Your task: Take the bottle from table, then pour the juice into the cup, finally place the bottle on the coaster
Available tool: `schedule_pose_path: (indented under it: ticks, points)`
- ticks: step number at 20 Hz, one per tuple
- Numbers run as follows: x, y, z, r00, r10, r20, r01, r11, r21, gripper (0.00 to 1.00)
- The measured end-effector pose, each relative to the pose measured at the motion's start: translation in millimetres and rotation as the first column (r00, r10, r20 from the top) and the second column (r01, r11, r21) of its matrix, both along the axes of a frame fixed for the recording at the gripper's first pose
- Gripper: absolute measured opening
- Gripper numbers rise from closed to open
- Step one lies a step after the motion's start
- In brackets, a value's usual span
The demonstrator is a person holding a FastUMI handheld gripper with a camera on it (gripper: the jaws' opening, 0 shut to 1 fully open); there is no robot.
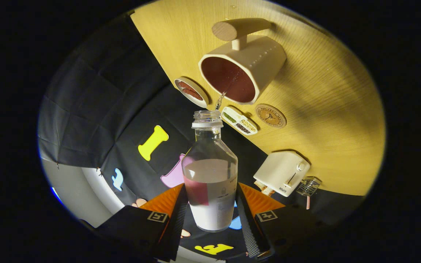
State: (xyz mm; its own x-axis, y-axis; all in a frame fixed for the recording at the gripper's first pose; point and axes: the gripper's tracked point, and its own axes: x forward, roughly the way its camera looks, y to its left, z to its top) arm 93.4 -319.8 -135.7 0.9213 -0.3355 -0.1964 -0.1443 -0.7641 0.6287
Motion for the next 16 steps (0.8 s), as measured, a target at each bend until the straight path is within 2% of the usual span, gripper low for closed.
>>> schedule_pose_path:
  ticks: [7,16]
  points:
    - [-3.7,-23.2,-11.4,0.996,-0.083,0.018,0.079,0.986,0.144,0.72]
    - [-6.6,-33.3,-25.3,0.995,-0.101,-0.004,0.100,0.983,0.155,0.72]
